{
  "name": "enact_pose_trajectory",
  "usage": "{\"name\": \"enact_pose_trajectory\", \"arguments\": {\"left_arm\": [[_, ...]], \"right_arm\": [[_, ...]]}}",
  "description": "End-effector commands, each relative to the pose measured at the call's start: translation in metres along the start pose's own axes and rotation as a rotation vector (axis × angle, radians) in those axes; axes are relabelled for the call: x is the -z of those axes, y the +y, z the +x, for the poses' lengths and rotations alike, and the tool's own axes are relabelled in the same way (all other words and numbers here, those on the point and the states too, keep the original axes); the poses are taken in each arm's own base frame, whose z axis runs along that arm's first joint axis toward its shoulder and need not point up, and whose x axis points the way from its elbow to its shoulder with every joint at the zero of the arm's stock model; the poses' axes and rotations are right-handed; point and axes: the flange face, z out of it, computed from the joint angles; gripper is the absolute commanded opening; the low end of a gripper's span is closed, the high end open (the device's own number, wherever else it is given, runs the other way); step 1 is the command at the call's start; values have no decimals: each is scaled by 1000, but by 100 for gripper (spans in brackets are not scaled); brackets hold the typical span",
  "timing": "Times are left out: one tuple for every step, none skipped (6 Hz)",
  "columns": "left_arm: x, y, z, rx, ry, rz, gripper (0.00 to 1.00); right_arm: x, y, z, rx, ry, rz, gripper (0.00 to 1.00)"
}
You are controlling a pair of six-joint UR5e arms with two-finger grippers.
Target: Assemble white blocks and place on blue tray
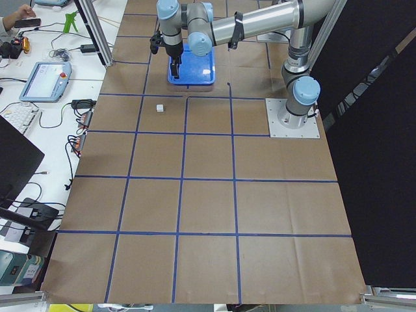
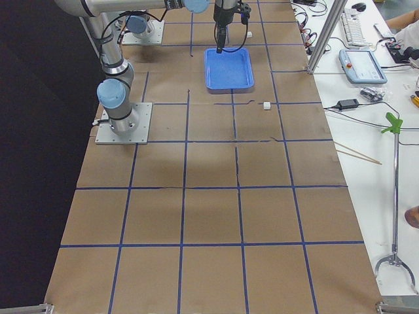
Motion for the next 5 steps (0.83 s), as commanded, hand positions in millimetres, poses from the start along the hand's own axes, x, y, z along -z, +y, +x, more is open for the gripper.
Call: {"name": "enact_pose_trajectory", "arguments": {"left_arm": [[-74,-34,-41,52,-5,21,99],[-110,-41,-45,67,4,-27,99],[-130,-47,-46,101,12,-29,99],[-147,-54,-49,108,6,-12,99],[-161,-60,-50,106,5,19,98]], "right_arm": [[3,-4,0,33,3,32,100],[6,-7,0,201,7,65,100],[3,-10,0,402,13,73,100],[-7,-24,1,563,15,49,100],[-15,-34,3,760,14,34,100]]}}
